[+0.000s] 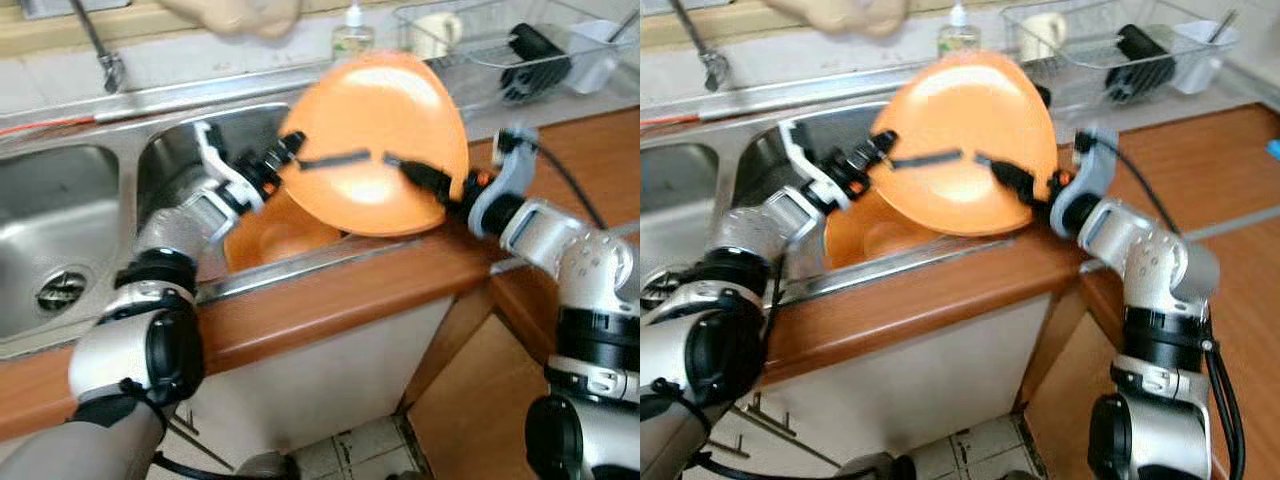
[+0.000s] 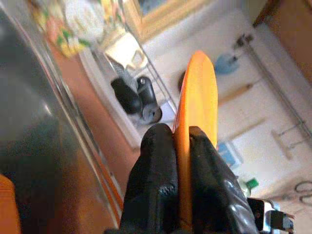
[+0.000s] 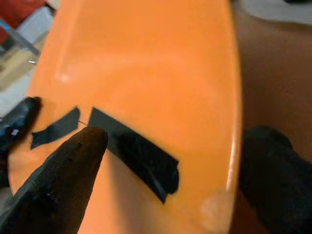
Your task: Kitchen organization
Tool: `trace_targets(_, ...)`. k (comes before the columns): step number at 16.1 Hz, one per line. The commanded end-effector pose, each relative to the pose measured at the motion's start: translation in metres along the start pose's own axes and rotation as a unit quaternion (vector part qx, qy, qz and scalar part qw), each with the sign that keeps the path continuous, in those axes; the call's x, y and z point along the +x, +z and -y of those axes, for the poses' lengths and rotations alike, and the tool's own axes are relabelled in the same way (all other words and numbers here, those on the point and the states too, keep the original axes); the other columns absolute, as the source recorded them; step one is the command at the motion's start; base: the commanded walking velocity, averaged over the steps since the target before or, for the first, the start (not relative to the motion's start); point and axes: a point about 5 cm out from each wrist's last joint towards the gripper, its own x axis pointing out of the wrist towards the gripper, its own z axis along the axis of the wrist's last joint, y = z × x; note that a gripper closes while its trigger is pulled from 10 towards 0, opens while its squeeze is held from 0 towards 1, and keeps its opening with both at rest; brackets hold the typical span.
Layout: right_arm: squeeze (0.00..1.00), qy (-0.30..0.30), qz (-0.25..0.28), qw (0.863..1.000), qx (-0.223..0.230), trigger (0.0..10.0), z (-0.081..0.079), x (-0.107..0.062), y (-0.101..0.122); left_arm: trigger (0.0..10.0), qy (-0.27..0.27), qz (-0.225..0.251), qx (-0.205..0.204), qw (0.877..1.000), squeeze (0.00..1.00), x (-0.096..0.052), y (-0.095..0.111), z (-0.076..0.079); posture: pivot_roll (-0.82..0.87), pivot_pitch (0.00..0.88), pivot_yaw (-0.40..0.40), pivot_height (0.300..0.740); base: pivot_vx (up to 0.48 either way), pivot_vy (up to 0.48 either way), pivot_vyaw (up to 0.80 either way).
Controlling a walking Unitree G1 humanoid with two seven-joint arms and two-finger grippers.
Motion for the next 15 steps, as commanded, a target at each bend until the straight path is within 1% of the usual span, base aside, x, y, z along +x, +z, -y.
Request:
trace_targets(1, 0.0, 0.029, 0.012, 0.999, -0.019, 10.0, -0.014, 0.003, 0.009, 0.0, -0.002, 0.025, 0.008, 1.0, 0.0, -0.003, 0.013, 0.004, -0.05, 0.0, 0.065, 0.74, 0.0, 0.0, 0.0)
trace_targets(3, 0.0, 0.048, 0.019, 0.998, -0.047, 10.0, -0.023, 0.004, 0.014, 0.0, 0.019, 0.059, 0.027, 0.998, 0.0, -0.015, 0.026, 0.002, -0.05, 0.0, 0.056, 0.74, 0.0, 0.0, 0.0)
trace_targets(4, 0.0, 0.056, 0.021, 0.996, -0.059, 10.0, -0.027, 0.004, 0.015, 0.0, 0.043, 0.081, 0.042, 0.995, 0.0, -0.023, 0.033, 0.0, -0.04, 0.0, 0.045, 0.74, 0.0, 0.0, 0.0)
trace_targets(5, 0.0, 0.062, 0.024, 0.995, -0.076, 10.0, -0.03, 0.003, 0.015, 0.0, 0.075, 0.111, 0.058, 0.989, 0.0, -0.033, 0.042, -0.004, -0.03, 0.0, 0.039, 0.74, 0.0, 0.0, 0.0)
trace_targets(6, 0.0, 0.063, 0.027, 0.994, -0.084, 10.0, -0.031, 0.003, 0.015, 0.0, 0.089, 0.114, 0.071, 0.987, 0.0, -0.039, 0.044, -0.005, -0.03, 0.0, 0.03, 0.74, 0.0, 0.0, 0.0)
trace_targets(7, 0.0, 0.066, 0.025, 0.992, -0.101, 10.0, -0.032, 0.003, 0.013, 0.0, 0.129, 0.115, 0.106, 0.979, 0.0, -0.055, 0.048, -0.011, -0.02, 0.0, 0.022, 0.74, 0.0, 0.0, 0.0)
trace_targets(8, 0.0, 0.067, 0.021, 0.991, -0.109, 10.0, -0.032, 0.003, 0.011, 0.0, 0.158, 0.116, 0.131, 0.972, 0.0, -0.063, 0.05, -0.015, -0.02, 0.0, 0.022, 0.74, 0.0, 0.0, 0.0)
trace_targets(9, 0.0, 0.067, 0.005, 0.989, -0.133, 10.0, -0.033, 0.002, 0.006, 0.0, 0.189, 0.116, 0.152, 0.963, 0.0, -0.072, 0.051, -0.02, -0.01, 0.0, 0.017, 0.74, 0.0, 0.0, 0.0)
trace_targets(10, 0.0, 0.069, -0.026, 0.982, -0.176, 10.0, -0.034, 0.002, -0.004, 0.0, 0.231, 0.102, 0.174, 0.952, 0.0, -0.08, 0.047, -0.027, -0.01, 0.0, 0.015, 0.74, 0.0, 0.0, 0.0)
trace_targets(11, 0.0, 0.077, -0.052, 0.975, -0.201, 10.0, -0.036, 0.001, -0.012, 0.0, 0.254, 0.098, 0.174, 0.946, 0.0, -0.084, 0.044, -0.031, -0.01, 0.0, 0.015, 0.74, 0.0, 0.0, 0.0)
trace_targets(12, 0.0, 0.09, -0.067, 0.971, -0.213, 10.0, -0.04, 0.001, -0.016, 0.0, 0.277, 0.095, 0.186, 0.938, 0.0, -0.086, 0.043, -0.034, -0.01, 0.0, 0.013, 0.74, 0.0, 0.0, 0.0)
trace_targets(13, 0.0, 0.1, -0.093, 0.964, -0.23, 10.0, -0.043, 0.0, -0.027, 0.0, 0.309, 0.079, 0.162, 0.934, 0.0, -0.084, 0.035, -0.042, -0.01, 0.0, 0.013, 0.74, 0.0, 0.0, 0.0)
trace_targets(14, 0.0, 0.103, -0.114, 0.958, -0.242, 10.0, -0.044, 0.001, -0.037, 0.0, 0.325, 0.05, 0.168, 0.929, 0.0, -0.079, 0.026, -0.045, -0.02, 0.0, 0.019, 0.74, 0.0, 0.0, 0.0)
trace_targets(15, 0.0, 0.101, -0.122, 0.956, -0.246, 10.0, -0.044, 0.001, -0.042, 4.7, 0.334, 0.04, 0.166, 0.927, 0.0, -0.075, 0.023, -0.047, -0.02, 0.0, 0.022, 0.74, 0.0, 0.0, 0.0)
